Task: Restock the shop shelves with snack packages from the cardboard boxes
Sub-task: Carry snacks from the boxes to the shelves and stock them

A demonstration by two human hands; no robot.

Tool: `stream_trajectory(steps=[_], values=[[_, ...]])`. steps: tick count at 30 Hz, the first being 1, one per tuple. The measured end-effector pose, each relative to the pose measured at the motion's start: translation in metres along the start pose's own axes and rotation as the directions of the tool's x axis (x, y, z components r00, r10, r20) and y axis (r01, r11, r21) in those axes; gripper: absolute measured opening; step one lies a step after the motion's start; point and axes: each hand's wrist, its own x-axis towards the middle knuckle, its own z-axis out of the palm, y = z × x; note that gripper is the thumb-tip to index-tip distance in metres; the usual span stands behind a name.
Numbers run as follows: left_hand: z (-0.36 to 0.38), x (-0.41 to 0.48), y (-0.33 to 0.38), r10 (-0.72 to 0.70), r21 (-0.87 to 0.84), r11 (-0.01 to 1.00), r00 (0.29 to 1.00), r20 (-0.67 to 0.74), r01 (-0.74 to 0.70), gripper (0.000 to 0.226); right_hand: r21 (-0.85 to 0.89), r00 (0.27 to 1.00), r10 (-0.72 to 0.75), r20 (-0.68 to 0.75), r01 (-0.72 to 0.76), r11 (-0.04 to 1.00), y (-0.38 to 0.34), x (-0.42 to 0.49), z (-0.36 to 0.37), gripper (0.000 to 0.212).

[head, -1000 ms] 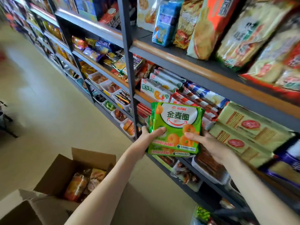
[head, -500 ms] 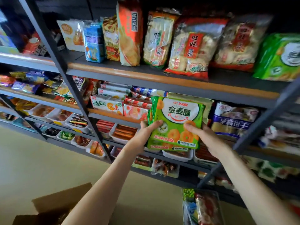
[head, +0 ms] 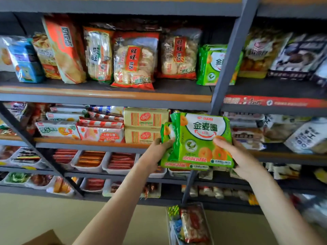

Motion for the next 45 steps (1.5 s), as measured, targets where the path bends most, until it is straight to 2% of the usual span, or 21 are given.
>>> stream_trajectory(steps=[3,5,6,7,8,9,11,13,14,18,20,22,24,27,30,32,34,37,40,42,45], values=[[0.035,0.0,-0.015,0.013,-0.062,0.998,1.0,-0.006,-0.013,0.033,0.106,0.991,-0.007,-0.132,0.021,0.994,-0.007,-0.012,-0.058,0.041],[0.051,-0.002,-0.021,0.03,-0.078,0.996,1.0,-0.001,-0.03,0.024,0.241,0.974,-0.017,-0.226,0.073,0.968,-0.012,-0.019,-0.092,0.049],[0.057,-0.003,-0.024,0.041,-0.084,0.996,0.999,0.003,-0.041,0.026,0.308,0.968,-0.019,-0.249,0.098,0.946,-0.013,-0.021,-0.11,0.037],[0.063,-0.003,-0.025,0.053,-0.082,0.995,0.999,0.008,-0.052,0.031,0.372,0.962,-0.015,-0.271,0.119,0.92,-0.019,-0.027,-0.12,0.012],[0.069,-0.005,-0.023,0.064,-0.073,0.995,0.998,0.018,-0.062,0.036,0.414,0.955,-0.04,-0.294,0.165,0.895,-0.023,-0.029,-0.13,0.016],[0.076,-0.006,-0.021,0.075,-0.065,0.995,0.997,0.033,-0.073,0.039,0.429,0.953,-0.042,-0.301,0.175,0.886,-0.026,-0.03,-0.137,0.033],[0.091,-0.005,-0.013,0.105,-0.06,0.993,0.991,0.077,-0.101,0.049,0.408,0.942,-0.052,-0.333,0.193,0.892,-0.031,-0.032,-0.147,0.042],[0.109,-0.002,0.0,0.137,-0.044,0.99,0.982,0.127,-0.133,0.063,0.405,0.938,-0.074,-0.34,0.216,0.889,-0.036,-0.034,-0.151,0.037],[0.12,0.0,0.007,0.164,-0.029,0.986,0.974,0.158,-0.162,0.062,0.396,0.937,-0.082,-0.338,0.221,0.891,-0.037,-0.034,-0.155,0.033],[0.171,0.01,0.028,0.347,0.109,0.919,0.909,0.231,-0.378,0.03,0.345,0.905,-0.16,-0.395,0.307,0.887,-0.065,-0.043,-0.176,0.022],[0.197,0.015,0.039,0.443,0.168,0.856,0.861,0.249,-0.489,0.033,0.288,0.887,-0.222,-0.405,0.354,0.89,-0.09,-0.047,-0.191,0.019],[0.225,0.023,0.05,0.508,0.19,0.806,0.82,0.265,-0.56,0.037,0.268,0.874,-0.276,-0.401,0.4,0.877,-0.111,-0.046,-0.207,0.031],[0.252,0.031,0.065,0.552,0.174,0.783,0.796,0.247,-0.597,0.025,0.27,0.85,-0.292,-0.438,0.434,0.86,-0.127,-0.038,-0.221,0.044],[0.287,0.05,0.081,0.571,0.149,0.789,0.801,0.183,-0.596,0.022,0.281,0.835,-0.302,-0.46,0.46,0.842,-0.141,-0.014,-0.241,0.031],[0.31,0.073,0.103,0.627,0.154,0.761,0.775,0.079,-0.63,0.041,0.283,0.836,-0.296,-0.463,0.456,0.844,-0.153,0.019,-0.262,0.014],[0.319,0.096,0.116,0.645,0.162,0.757,0.763,-0.034,-0.633,0.062,0.269,0.851,-0.307,-0.427,0.443,0.855,-0.159,0.045,-0.277,0.018],[0.323,0.121,0.128,0.644,0.184,0.764,0.747,-0.164,-0.618,0.07,0.272,0.869,-0.316,-0.381,0.432,0.86,-0.166,0.072,-0.287,0.022],[0.323,0.152,0.137,0.585,0.176,0.811,0.757,-0.293,-0.558,0.072,0.278,0.891,-0.314,-0.327,0.408,0.869,-0.178,0.115,-0.299,0.015],[0.316,0.171,0.141,0.528,0.129,0.84,0.741,-0.415,-0.527,0.068,0.25,0.914,-0.315,-0.257,0.377,0.892,-0.188,0.154,-0.304,0.023],[0.307,0.185,0.144,0.525,0.232,0.847,0.682,-0.509,-0.479,0.063,0.206,0.921,-0.338,-0.191,0.375,0.904,-0.193,0.173,-0.299,0.026],[0.298,0.198,0.147,0.536,0.486,0.834,0.587,-0.607,-0.26,0.056,0.124,0.921,-0.383,-0.078,0.39,0.913,-0.196,0.195,-0.286,0.026]])
